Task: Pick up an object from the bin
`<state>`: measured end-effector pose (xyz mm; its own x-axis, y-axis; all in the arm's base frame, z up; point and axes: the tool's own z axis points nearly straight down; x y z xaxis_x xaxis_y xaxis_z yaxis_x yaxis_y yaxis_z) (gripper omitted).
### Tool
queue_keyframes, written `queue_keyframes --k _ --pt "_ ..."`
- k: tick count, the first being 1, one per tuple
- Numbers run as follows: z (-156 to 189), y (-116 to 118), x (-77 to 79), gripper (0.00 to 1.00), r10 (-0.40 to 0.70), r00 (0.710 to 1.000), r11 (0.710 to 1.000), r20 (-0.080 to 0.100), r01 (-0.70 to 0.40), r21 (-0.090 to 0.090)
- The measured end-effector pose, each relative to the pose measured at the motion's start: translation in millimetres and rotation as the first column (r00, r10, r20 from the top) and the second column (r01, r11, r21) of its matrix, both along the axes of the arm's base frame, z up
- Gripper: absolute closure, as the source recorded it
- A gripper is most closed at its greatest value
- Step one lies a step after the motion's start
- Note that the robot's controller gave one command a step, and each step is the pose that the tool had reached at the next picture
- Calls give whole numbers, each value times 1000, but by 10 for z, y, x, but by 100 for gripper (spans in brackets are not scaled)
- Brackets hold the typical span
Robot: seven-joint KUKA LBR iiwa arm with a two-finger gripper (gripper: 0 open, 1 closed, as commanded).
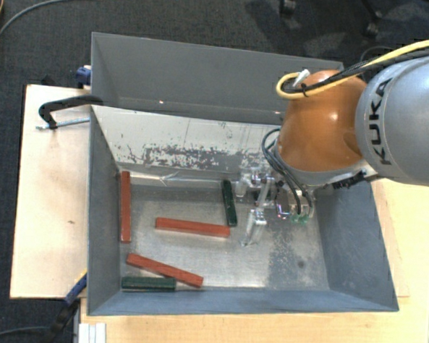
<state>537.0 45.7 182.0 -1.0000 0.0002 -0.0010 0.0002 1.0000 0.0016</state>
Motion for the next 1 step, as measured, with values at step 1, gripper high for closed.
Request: queue_keyframes --k 1 --pt "-1141 526 276 0 -262 965 965 -7 262 -1"
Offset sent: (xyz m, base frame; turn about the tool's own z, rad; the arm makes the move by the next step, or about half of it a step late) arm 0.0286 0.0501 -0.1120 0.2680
